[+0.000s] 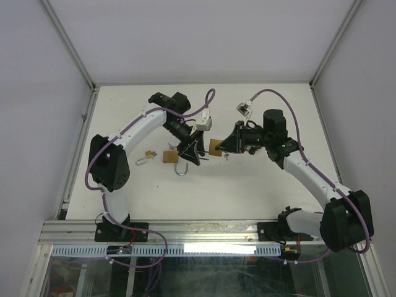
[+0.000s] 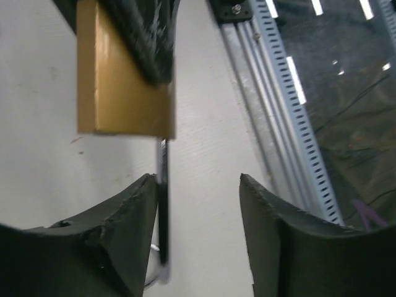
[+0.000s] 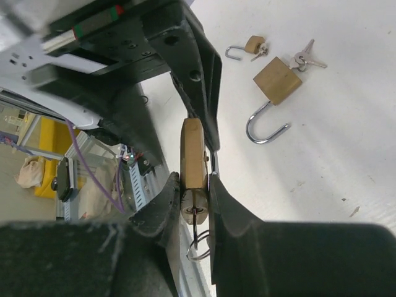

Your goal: Unlock with the key

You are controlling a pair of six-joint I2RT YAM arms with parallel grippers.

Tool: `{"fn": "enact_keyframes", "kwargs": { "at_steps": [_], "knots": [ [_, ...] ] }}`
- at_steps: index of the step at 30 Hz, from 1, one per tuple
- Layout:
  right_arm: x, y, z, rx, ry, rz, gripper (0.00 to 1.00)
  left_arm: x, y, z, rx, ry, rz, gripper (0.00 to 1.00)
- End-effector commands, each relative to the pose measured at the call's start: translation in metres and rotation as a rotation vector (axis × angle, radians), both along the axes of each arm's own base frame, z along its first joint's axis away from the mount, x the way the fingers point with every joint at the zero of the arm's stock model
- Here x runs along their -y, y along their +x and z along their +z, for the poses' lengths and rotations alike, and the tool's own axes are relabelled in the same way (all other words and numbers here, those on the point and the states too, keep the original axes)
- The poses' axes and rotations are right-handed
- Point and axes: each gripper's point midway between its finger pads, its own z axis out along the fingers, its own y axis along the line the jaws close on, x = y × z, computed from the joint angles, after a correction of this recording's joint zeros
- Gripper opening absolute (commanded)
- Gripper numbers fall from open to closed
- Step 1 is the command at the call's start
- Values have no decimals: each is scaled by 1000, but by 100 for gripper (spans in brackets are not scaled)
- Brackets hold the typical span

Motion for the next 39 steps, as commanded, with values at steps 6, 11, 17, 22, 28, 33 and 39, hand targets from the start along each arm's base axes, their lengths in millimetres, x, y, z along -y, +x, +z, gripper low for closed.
{"fn": "enact_keyframes", "kwargs": {
  "at_steps": [6, 11, 17, 22, 28, 33, 39],
  "knots": [
    [-2, 29, -23, 55, 56, -78, 0, -3, -16, -10, -260, -14, 60, 99],
    [1, 33, -65, -49, 33, -109, 0, -19, 31, -40, -226, 73, 292, 99],
    [8, 54, -98, -153, 44, -180, 0, -30, 71, -31, -103, 39, 493, 99],
    [26, 86, -133, -284, 62, -290, 0, -33, 66, -27, -127, 44, 513, 99],
    [31, 100, -172, -374, 32, -314, 0, -38, 58, -11, -106, 8, 535, 99],
    [38, 106, -188, -373, -31, -312, 11, -46, 53, 8, -19, -59, 600, 99],
    [45, 113, -190, -353, -128, -306, 59, -50, 51, 27, 43, -123, 651, 99]
  ]
}}
